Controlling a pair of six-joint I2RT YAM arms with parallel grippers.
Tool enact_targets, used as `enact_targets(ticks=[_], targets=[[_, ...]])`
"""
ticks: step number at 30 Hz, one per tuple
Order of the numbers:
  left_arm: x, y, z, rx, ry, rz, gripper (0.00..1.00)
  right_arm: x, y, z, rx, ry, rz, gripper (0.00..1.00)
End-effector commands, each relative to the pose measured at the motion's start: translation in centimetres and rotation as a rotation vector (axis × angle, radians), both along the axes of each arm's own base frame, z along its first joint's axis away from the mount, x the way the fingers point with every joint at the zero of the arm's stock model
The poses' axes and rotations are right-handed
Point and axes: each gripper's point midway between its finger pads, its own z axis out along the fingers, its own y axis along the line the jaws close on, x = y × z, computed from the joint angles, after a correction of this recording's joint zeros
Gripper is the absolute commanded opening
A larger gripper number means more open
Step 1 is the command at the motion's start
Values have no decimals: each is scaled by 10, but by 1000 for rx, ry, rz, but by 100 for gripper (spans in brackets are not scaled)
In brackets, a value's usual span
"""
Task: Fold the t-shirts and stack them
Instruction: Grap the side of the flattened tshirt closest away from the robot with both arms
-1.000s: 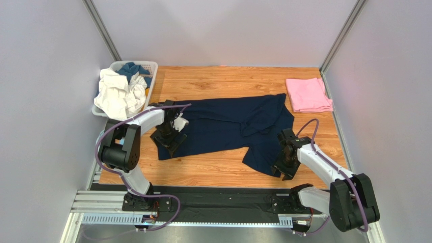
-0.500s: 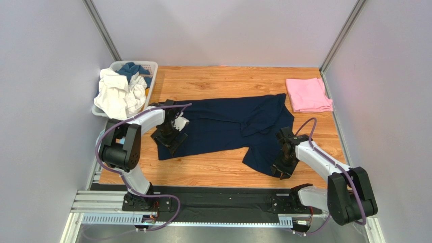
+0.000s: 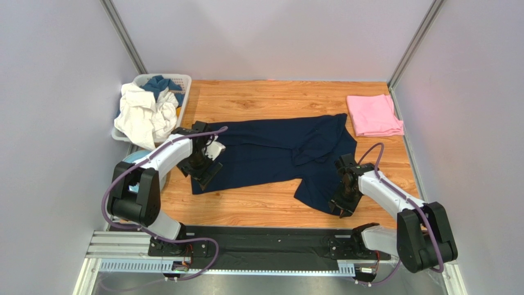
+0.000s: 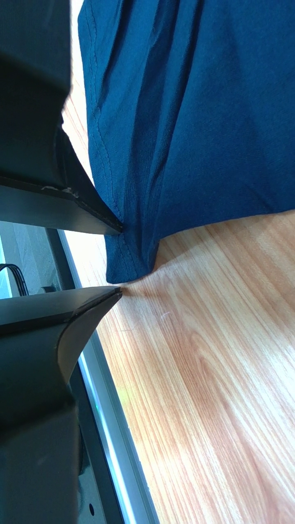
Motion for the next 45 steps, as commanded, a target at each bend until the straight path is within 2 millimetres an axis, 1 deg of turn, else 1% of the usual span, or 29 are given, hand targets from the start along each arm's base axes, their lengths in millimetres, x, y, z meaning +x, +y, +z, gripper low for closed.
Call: enact_targets(ticks=[1,2,3,4,6,10,12,16,18,19,20,22,26,28,30,33,34,36,39,40,41,42,43,44,45], targets=[[-4,16,-25,86,5,-56,89,15,-4,-6,-33,-59,4,43],[-9,19,-32,94,10,-67,89,15,-4,-5,-31,-60,4,44],[-8,19,-34,93,-3,-80,89,14,-3,-5,-30,-60,4,43],[-3,18,-35,94,-37,-89,89,15,-2,-5,-26,-59,4,43],[-6,20,-39,95,-38,-101,89,15,-3,-5,-25,-60,2,43],[-3,17,-46,96,-39,-102,88,14,-2,-6,-21,-56,1,43],[-1,15,-46,89,-41,-100,88,14,-1,-5,-17,-60,-2,43],[10,4,-44,50,-54,-80,88,14,0,-5,-10,-66,0,43],[12,0,-45,34,-49,-70,88,14,0,-5,-8,-67,-5,43],[13,-2,-44,25,-50,-65,87,14,1,-5,-6,-68,-5,43],[13,-4,-45,16,-46,-61,83,14,1,-5,-5,-66,-6,43],[10,-8,-46,-6,-31,-56,80,14,1,-4,-5,-67,-3,42],[5,-5,-52,6,-13,-59,73,14,1,-4,-3,-68,-2,42],[0,-3,-55,14,-3,-62,66,14,1,-4,-3,-70,0,41],[-3,-1,-57,19,5,-63,64,14,1,-3,-3,-68,3,41],[-6,0,-59,23,14,-65,56,15,1,-3,-4,-70,3,41],[-5,0,-58,23,11,-66,52,14,1,-3,-3,-68,3,40],[-6,0,-58,26,17,-66,49,14,1,-3,-5,-70,4,39],[-6,1,-58,28,19,-68,37,15,1,-2,0,-74,5,29],[-6,1,-57,28,18,-71,27,15,1,-2,0,-74,6,19],[-6,1,-57,31,23,-72,22,16,1,0,-1,-79,6,14],[-4,1,-56,31,19,-72,14,17,2,1,2,-81,8,5],[-4,1,-54,32,17,-72,6,18,2,3,0,-83,12,0],[-1,1,-53,36,11,-74,0,18,1,4,-5,-81,10,0],[0,2,-51,38,9,-75,0,19,1,5,-5,-81,13,0]])
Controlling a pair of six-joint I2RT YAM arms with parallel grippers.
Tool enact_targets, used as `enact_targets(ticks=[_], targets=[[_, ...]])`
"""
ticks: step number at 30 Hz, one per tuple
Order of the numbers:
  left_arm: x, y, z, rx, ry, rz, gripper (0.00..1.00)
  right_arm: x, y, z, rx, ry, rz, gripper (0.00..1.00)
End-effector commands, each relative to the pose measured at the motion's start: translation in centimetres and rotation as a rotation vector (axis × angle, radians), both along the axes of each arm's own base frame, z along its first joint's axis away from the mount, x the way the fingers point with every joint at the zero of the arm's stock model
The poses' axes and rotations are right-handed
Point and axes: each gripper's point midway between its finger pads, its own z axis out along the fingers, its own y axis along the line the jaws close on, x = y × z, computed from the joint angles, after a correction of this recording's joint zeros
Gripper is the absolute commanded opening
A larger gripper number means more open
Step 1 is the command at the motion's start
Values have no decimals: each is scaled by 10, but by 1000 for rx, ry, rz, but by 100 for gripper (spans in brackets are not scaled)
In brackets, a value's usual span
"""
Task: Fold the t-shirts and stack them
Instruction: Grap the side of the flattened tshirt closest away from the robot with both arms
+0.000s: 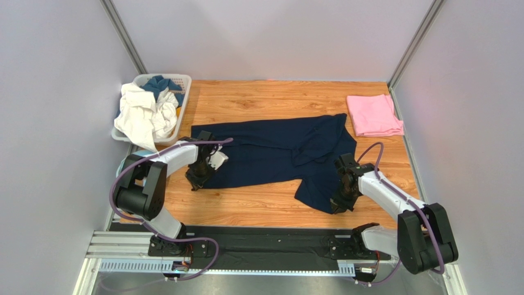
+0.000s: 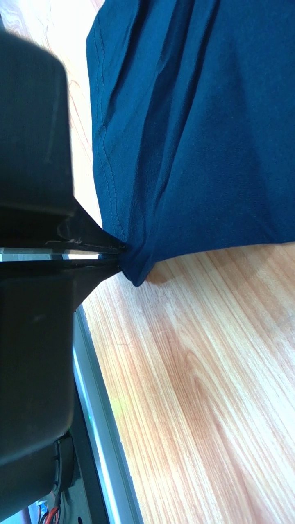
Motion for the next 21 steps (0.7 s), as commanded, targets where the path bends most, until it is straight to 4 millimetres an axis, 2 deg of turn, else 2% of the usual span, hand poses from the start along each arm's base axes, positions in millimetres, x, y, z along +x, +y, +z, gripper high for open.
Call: enact_targets(ticks=[1,4,10,16,17,21], targets=[[9,-3,-3,-8,-23,-6,0,13,-4,5,-32,-52,1,0],[13,-2,1,-5,-39,-10,0,13,-3,10,-25,-60,2,0],[16,0,11,4,-71,-26,0,10,1,33,13,-116,2,0],[12,-1,25,-19,-99,-43,0,-12,5,54,54,-159,-8,0],[10,0,26,-19,-97,-51,0,-18,13,57,104,-148,0,0],[6,5,33,-6,-112,-77,0,-36,15,62,122,-134,1,0]])
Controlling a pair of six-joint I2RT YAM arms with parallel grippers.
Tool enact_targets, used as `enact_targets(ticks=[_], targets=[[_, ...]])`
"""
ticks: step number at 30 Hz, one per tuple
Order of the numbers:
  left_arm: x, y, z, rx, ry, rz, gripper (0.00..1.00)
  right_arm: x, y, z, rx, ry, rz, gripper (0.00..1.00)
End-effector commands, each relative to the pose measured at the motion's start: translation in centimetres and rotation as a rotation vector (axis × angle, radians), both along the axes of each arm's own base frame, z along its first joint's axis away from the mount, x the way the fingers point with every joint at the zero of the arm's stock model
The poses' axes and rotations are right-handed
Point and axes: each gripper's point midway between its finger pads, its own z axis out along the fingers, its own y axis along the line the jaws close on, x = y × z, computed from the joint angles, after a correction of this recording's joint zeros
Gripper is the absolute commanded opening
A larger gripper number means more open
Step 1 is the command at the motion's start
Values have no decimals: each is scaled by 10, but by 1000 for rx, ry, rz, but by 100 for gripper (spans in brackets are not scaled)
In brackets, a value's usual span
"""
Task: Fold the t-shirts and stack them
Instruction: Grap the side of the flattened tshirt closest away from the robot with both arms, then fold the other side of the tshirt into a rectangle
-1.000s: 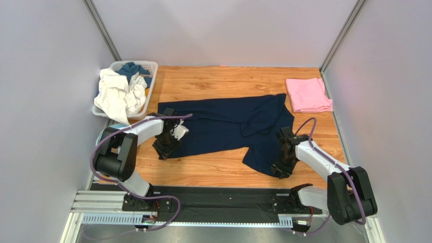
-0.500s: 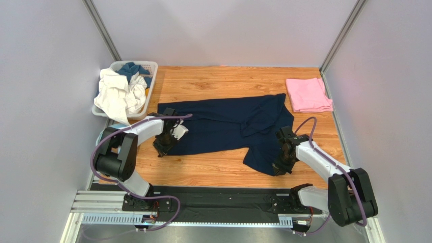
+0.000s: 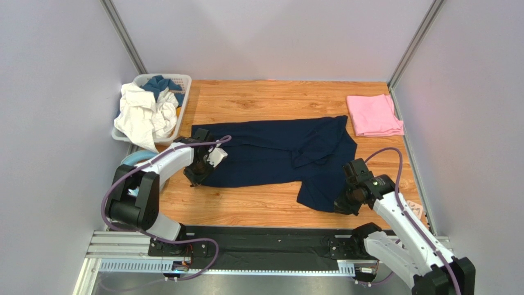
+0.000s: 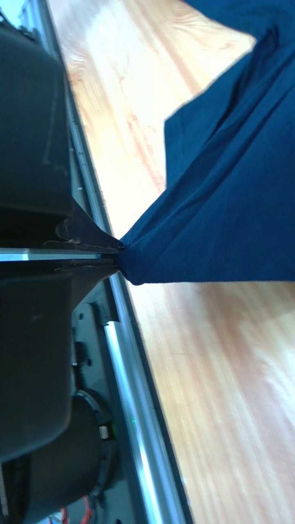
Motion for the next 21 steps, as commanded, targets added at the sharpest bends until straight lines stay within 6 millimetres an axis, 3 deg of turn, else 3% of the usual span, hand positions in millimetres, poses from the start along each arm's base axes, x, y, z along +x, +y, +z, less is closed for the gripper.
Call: enact_targets(ticks=[1,13,17,21], targets=[[-2,6,15,8,-41,-52,0,-25,5,12,34,51,-15,0],[-11,17,30,35,-68,-73,0,-34,1,35,29,16,-9,0],[-5,22,35,44,-86,-77,0,-27,1,53,31,-32,-9,0],[11,24,43,51,-107,-68,0,-3,-1,82,-3,-120,-13,0]])
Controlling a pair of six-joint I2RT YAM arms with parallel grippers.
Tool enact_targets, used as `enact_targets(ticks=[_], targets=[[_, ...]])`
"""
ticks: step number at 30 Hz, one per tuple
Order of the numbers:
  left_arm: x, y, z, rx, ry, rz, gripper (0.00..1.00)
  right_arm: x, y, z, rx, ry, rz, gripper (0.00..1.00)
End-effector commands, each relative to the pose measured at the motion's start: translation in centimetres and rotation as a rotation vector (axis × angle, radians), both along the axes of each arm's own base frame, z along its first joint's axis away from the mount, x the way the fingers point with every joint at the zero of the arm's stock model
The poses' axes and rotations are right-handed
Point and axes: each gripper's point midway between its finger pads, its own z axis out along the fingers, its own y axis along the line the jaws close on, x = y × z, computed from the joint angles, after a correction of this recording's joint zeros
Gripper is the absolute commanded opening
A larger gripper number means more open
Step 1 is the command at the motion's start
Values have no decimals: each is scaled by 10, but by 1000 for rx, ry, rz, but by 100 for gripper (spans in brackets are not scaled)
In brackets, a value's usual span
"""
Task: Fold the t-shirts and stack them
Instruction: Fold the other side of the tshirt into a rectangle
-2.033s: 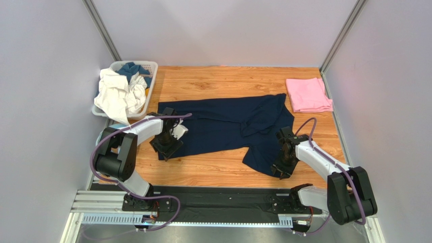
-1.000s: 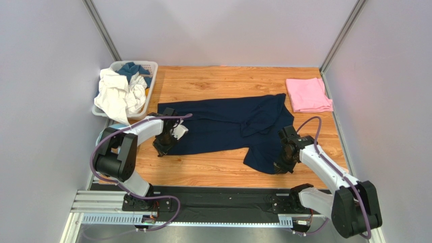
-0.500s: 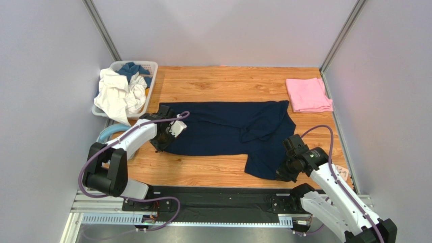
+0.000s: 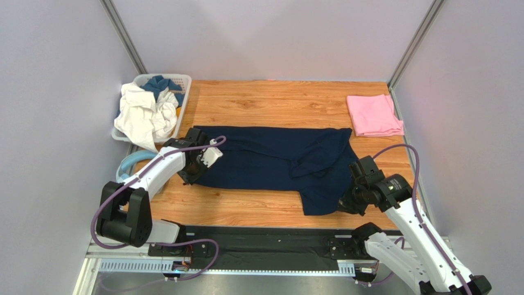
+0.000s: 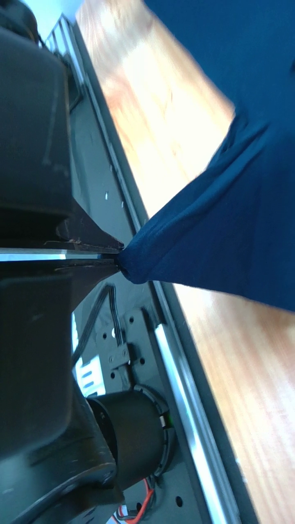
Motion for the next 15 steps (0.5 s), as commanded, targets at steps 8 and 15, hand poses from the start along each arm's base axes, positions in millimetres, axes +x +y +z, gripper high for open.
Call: enact_targets(ticks=[8,15], targets=[[65,7,37,40,-95,-22,0,69,-8,63,-117,-194,-10,0],[116,7,40,60,-92,-22,0,119,-11,69,-141,-220,-20,0]])
